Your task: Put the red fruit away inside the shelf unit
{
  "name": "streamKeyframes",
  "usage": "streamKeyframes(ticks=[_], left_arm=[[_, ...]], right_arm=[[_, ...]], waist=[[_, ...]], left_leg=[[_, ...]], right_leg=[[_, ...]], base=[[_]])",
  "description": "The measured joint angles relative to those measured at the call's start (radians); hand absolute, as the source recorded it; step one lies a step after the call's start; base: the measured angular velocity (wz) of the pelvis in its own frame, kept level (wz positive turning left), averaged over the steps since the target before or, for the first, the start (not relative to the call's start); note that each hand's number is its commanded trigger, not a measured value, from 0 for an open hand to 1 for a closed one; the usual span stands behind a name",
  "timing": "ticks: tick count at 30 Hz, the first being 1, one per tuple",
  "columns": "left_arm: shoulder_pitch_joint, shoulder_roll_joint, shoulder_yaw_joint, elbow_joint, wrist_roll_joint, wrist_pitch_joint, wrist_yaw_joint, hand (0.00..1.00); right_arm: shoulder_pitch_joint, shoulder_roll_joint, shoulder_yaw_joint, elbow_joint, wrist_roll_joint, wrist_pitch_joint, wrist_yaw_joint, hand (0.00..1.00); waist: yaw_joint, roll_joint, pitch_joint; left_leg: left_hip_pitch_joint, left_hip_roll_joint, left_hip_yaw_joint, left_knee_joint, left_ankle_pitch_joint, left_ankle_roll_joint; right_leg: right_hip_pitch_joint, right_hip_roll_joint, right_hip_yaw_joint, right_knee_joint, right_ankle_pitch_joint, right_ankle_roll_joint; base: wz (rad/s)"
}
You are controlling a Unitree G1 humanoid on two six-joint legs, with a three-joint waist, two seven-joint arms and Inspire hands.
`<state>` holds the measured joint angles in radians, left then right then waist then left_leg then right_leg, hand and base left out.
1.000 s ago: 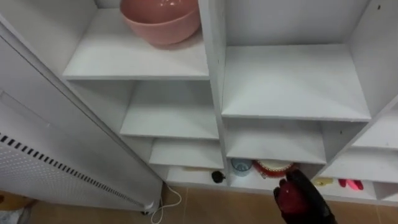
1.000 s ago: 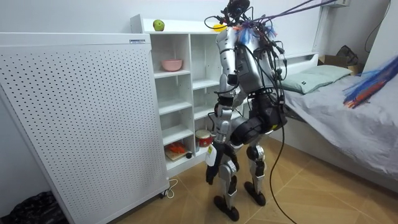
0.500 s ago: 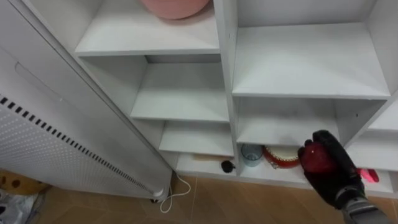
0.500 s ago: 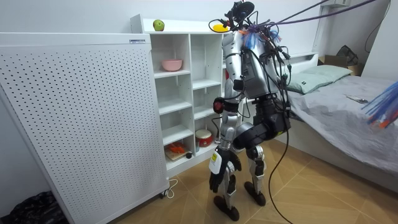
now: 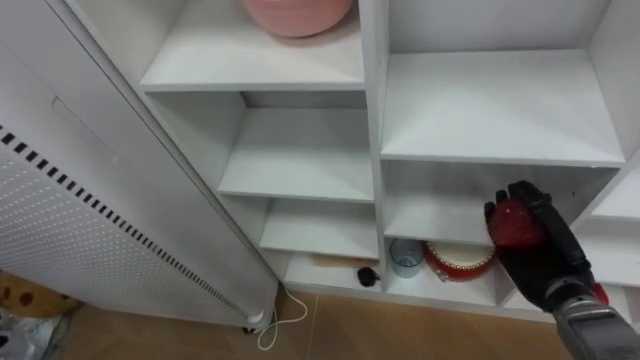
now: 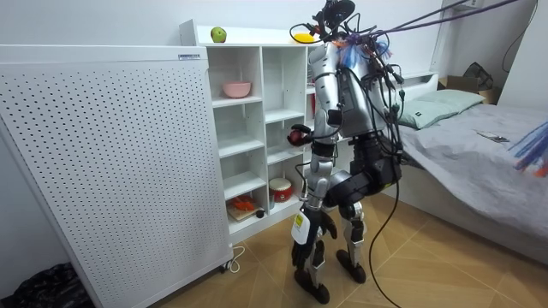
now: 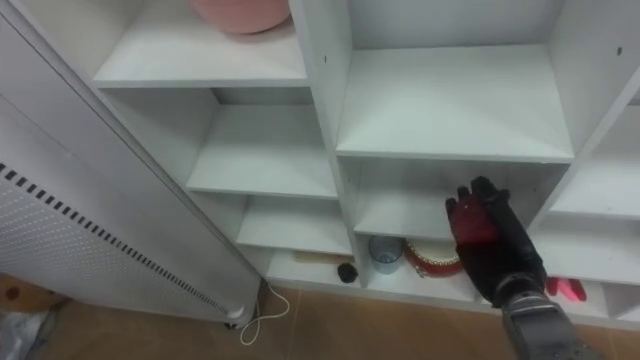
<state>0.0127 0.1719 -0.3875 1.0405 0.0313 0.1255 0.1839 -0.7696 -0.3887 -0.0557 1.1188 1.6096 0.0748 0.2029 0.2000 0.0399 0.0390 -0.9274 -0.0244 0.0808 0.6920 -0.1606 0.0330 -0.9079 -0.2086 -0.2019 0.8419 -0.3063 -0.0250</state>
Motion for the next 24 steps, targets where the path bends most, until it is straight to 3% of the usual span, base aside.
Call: streamKeyframes(ticks=[10, 24], left_arm=[[0.008, 0.013, -0.001, -0.010, 0.000, 0.000, 0.001, 0.00], [0.022, 0.015, -0.010, -0.042, 0.000, -0.001, -0.002, 0.00]], right_arm=[[-0.015, 0.000, -0.009, 0.000, 0.003, -0.022, -0.022, 0.00], [-0.013, 0.000, -0.011, -0.006, 0.035, -0.043, -0.027, 0.00]], waist=[[0.001, 0.002, 0.0006], [-0.001, 0.012, 0.0022]], left_leg=[[0.016, 0.012, 0.013, -0.007, -0.004, 0.004], [0.064, 0.011, 0.016, -0.029, -0.007, 0.005]], right_leg=[[0.019, 0.005, -0.003, -0.010, -0.001, 0.000], [0.067, 0.006, -0.005, -0.030, -0.006, 0.005]], base=[[0.00], [0.00]])
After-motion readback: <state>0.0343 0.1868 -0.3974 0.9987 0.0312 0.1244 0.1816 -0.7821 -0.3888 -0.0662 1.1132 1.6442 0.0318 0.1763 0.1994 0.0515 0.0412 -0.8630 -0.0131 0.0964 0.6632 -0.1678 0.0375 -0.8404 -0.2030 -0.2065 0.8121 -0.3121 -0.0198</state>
